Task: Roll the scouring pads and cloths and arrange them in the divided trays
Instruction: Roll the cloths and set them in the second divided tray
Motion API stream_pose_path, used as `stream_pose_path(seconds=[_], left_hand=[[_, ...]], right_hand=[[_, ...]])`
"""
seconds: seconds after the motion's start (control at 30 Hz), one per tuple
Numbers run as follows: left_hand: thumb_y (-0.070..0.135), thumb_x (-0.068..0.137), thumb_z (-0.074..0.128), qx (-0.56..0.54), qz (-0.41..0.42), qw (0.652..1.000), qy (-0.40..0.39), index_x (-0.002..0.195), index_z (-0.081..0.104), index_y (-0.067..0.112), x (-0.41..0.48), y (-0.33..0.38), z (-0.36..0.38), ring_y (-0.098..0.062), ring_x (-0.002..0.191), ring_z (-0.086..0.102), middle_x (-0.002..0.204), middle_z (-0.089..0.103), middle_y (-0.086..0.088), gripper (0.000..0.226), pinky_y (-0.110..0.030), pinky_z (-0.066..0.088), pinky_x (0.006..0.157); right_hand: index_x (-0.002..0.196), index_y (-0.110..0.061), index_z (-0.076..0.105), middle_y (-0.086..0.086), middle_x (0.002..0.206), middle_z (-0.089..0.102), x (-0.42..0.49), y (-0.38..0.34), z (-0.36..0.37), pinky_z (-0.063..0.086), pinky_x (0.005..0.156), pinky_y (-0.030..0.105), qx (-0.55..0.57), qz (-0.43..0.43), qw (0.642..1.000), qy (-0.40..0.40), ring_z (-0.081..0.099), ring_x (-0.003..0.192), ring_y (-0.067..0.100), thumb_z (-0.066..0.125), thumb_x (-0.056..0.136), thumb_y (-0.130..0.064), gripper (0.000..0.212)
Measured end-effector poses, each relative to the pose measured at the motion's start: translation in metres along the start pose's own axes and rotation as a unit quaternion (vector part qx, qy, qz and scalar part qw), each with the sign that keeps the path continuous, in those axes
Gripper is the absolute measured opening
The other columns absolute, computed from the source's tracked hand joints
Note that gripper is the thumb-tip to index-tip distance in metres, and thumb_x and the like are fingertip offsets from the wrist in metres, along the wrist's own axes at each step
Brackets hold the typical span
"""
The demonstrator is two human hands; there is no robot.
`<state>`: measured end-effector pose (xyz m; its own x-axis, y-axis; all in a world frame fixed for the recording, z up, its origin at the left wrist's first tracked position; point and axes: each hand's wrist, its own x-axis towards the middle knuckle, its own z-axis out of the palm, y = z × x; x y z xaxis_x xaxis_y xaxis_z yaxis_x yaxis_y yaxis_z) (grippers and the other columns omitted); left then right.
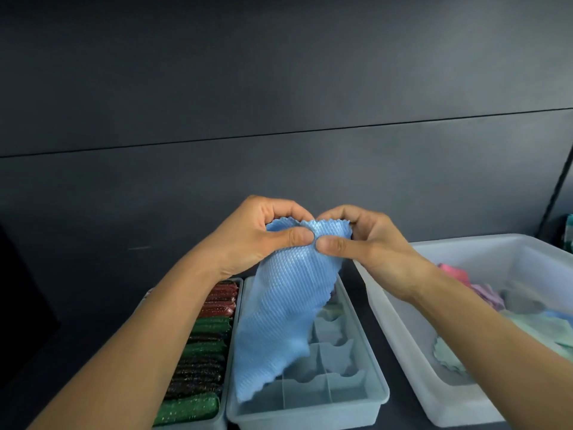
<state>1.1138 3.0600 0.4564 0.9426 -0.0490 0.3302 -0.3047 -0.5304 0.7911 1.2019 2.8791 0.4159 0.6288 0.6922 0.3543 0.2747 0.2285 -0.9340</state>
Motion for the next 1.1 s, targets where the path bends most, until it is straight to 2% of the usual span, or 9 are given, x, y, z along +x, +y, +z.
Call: stream_pose_path(seconds=[0.2,0.33,0.43,0.57,0.7,0.87,0.93,1.0,1.1], left_hand=[[0.011,0.082,0.076,0.045,0.006,0.997,0.069,0.089,0.074,0.018,-0.005,0.001,-0.002,-0.005,0.071,0.068,0.082,0.075,0.003,0.011,-0.016,0.051,0.065],[0.018,0.075,0.083,0.061,-0.034,0.992,0.102,0.115,0.065,0.033,-0.006,-0.007,-0.008,-0.012,0.084,0.069,0.086,0.073,0.005,0.046,-0.025,0.053,0.079],[0.014,0.077,0.080,-0.012,-0.068,0.990,0.122,0.098,0.073,0.017,-0.010,-0.014,-0.015,-0.008,0.073,0.067,0.085,0.075,0.003,0.023,-0.025,0.050,0.065],[0.013,0.081,0.076,-0.088,-0.082,0.974,0.190,0.086,0.073,0.008,-0.011,-0.019,-0.008,-0.010,0.064,0.062,0.077,0.074,-0.004,0.008,-0.023,0.045,0.054],[0.016,0.080,0.077,-0.044,-0.051,0.958,0.278,0.076,0.068,0.014,-0.003,-0.015,0.008,-0.011,0.058,0.059,0.070,0.070,-0.005,0.010,-0.024,0.044,0.047],[0.020,0.083,0.074,0.016,0.001,0.955,0.295,0.080,0.069,0.018,0.004,0.000,0.028,-0.018,0.057,0.064,0.071,0.070,-0.001,0.006,-0.030,0.049,0.044],[0.015,0.087,0.070,-0.021,0.012,0.956,0.292,0.085,0.071,0.013,0.006,0.007,0.034,-0.011,0.057,0.066,0.071,0.071,0.000,0.003,-0.022,0.048,0.046],[0.015,0.090,0.067,-0.064,0.024,0.956,0.284,0.090,0.072,0.011,0.005,0.010,0.036,-0.010,0.063,0.070,0.073,0.073,0.000,0.007,-0.024,0.054,0.054],[0.024,0.083,0.075,-0.073,0.036,0.969,0.231,0.100,0.070,0.016,0.001,0.011,0.037,-0.011,0.079,0.072,0.086,0.075,0.004,0.020,-0.029,0.060,0.072]], right_hand=[[0.076,-0.008,0.065,0.007,0.071,0.062,0.001,-0.010,0.010,0.047,0.055,0.024,-0.061,0.001,0.996,0.058,0.059,0.063,0.015,0.077,0.073,-0.020,0.017],[0.072,-0.010,0.063,0.005,0.069,0.061,0.004,-0.016,0.008,0.048,0.055,0.023,-0.079,-0.006,0.993,0.086,0.058,0.062,0.014,0.073,0.081,-0.009,0.014],[0.070,-0.012,0.062,0.000,0.066,0.063,0.006,-0.024,-0.001,0.047,0.055,0.020,-0.052,0.001,0.994,0.098,0.059,0.060,0.011,0.070,0.083,-0.008,0.016],[0.073,-0.013,0.065,0.000,0.067,0.067,0.010,-0.023,-0.004,0.051,0.060,0.030,-0.046,0.016,0.989,0.139,0.062,0.061,0.012,0.071,0.083,-0.009,0.012],[0.071,-0.011,0.064,0.013,0.067,0.067,0.015,-0.021,0.007,0.050,0.053,0.033,-0.087,-0.019,0.970,0.225,0.060,0.058,0.017,0.074,0.080,-0.008,0.014],[0.074,-0.012,0.063,0.017,0.072,0.068,0.019,-0.026,0.025,0.054,0.046,0.042,-0.152,-0.076,0.955,0.241,0.062,0.059,0.033,0.072,0.082,-0.010,0.012],[0.079,-0.008,0.063,0.015,0.071,0.069,0.020,-0.029,0.030,0.055,0.046,0.039,-0.141,-0.084,0.958,0.235,0.067,0.060,0.029,0.070,0.085,-0.009,0.009],[0.083,-0.002,0.063,0.016,0.071,0.069,0.019,-0.032,0.034,0.057,0.049,0.037,-0.101,-0.083,0.966,0.223,0.068,0.059,0.023,0.065,0.090,-0.011,0.012],[0.086,0.002,0.066,0.023,0.075,0.067,0.015,-0.034,0.037,0.060,0.060,0.040,-0.032,-0.078,0.977,0.199,0.066,0.063,0.025,0.051,0.099,-0.029,0.037]])
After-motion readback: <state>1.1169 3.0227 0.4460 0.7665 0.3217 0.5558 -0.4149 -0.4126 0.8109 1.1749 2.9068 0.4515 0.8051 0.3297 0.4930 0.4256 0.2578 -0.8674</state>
